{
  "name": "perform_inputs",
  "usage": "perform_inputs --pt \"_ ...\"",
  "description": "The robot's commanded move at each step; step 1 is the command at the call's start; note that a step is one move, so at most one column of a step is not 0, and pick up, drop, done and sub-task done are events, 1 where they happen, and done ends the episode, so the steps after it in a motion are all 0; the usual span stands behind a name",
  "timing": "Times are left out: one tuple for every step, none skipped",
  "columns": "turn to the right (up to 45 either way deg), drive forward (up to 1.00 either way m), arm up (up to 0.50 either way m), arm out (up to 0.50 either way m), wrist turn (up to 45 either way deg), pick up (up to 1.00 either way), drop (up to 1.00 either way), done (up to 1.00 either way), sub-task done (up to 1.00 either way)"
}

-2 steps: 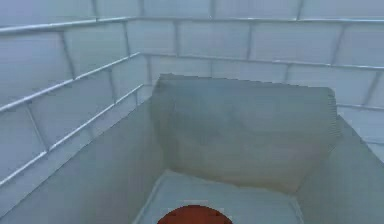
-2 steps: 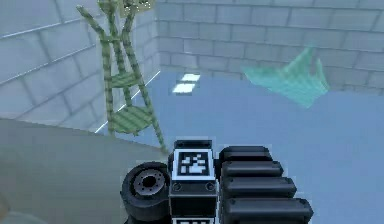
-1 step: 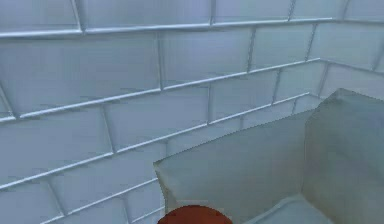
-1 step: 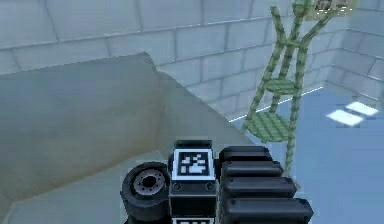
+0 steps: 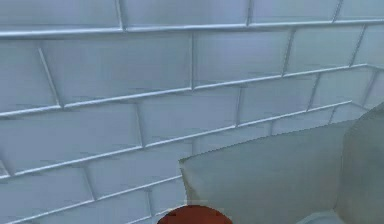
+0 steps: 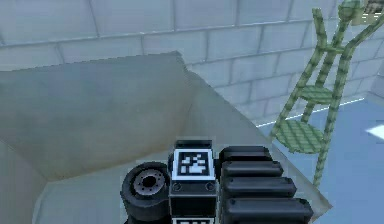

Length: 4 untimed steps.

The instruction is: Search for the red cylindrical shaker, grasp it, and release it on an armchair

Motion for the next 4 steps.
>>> perform_inputs --pt "0.0 0.0 0.0 0.38 0.0 0.0 0.0 0.0 0.0" --pt "0.0 0.0 0.0 0.0 39.0 0.0 0.0 0.0 0.0" --pt "0.0 0.0 -0.22 0.0 0.0 0.0 0.0 0.0 0.0" --pt "0.0 0.0 -0.32 0.0 0.0 0.0 0.0 0.0 0.0"
